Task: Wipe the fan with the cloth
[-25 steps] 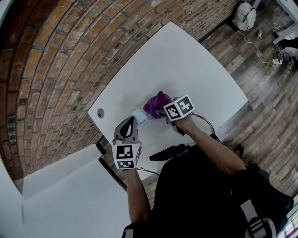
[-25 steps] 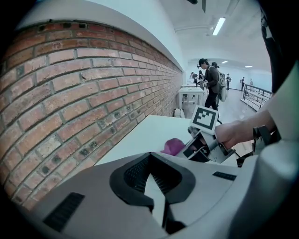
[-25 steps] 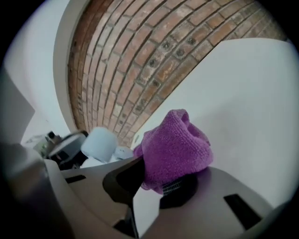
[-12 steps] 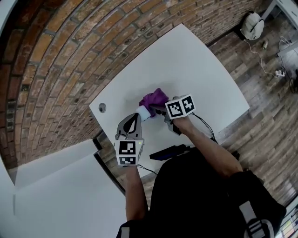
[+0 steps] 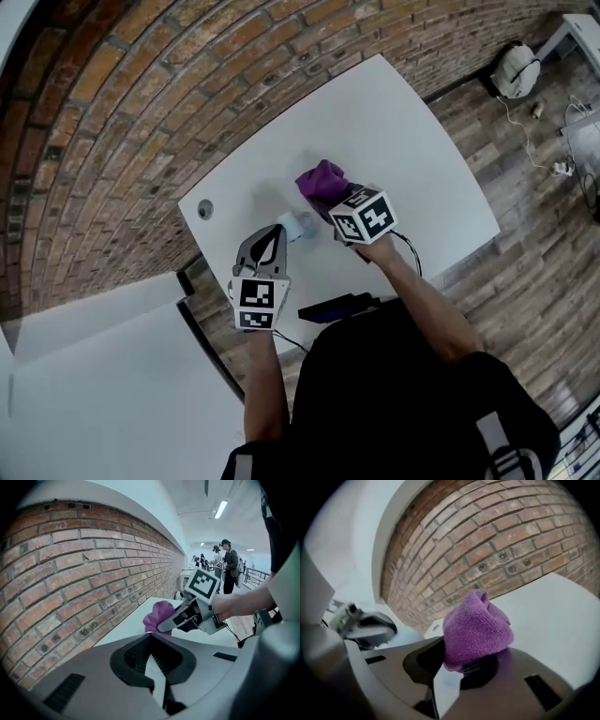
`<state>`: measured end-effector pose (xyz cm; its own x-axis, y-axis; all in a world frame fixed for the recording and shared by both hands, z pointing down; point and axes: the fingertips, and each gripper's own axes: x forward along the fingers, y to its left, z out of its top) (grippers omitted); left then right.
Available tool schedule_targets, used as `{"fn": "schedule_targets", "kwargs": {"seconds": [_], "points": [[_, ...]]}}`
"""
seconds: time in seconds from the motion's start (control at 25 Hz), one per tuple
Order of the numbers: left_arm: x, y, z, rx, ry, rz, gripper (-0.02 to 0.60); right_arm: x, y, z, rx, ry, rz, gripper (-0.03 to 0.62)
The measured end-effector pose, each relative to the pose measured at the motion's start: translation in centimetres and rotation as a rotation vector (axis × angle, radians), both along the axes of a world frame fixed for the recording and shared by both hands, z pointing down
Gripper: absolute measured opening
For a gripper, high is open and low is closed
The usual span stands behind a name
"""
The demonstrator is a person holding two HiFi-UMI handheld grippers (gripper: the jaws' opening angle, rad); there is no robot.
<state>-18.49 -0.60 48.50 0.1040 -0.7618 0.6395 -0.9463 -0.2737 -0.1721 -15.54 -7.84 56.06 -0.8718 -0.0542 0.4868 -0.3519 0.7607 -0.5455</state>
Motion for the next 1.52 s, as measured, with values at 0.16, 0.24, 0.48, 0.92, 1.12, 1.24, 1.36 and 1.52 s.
{"fn": "schedule_targets", "kwargs": {"seconds": [0.16,0.24,0.48,0.92,1.12,1.24,1.36,1.52], "points": [[-0.1,0.1,0.1,0.003,0.004,-0.006,0.005,-2.3,3.3,-0.3,-0.300,-0.164,-0.036,0.069],[-0.1,0.0,0.1,0.003,0.003,-0.008,0.005,-2.0,3.8,2.3,-0.334,-0.106,0.003,0.069],[-0.2,-0.1,0.1,0.008,0.007,-0.016,0.005,-0.6,4.6,8.4,-0.330,0.117,-0.026,0.069],[-0.1,-0.1,0.1,0.016,0.010,-0.027,0.005,-3.9,2.0,7.2,-0.381,0.065,-0.050,0.069],[-0.3,-0.2,0.1,0.012,0.007,-0.030,0.005,-1.7,3.6,7.8,-0.444,0.035,0.049,0.069],[-0.4,-0.2,0.1,0.015,0.006,-0.031,0.005,-0.1,6.0,8.3,-0.448,0.052,0.045,0.069],[-0.3,-0.1,0.2,0.019,0.003,-0.028,0.005,1.1,10.6,8.8,-0.478,0.092,-0.046,0.069],[-0.2,0.0,0.2,0.016,0.004,-0.021,0.005,2.5,12.3,8.3,-0.476,0.120,-0.075,0.068]]}}
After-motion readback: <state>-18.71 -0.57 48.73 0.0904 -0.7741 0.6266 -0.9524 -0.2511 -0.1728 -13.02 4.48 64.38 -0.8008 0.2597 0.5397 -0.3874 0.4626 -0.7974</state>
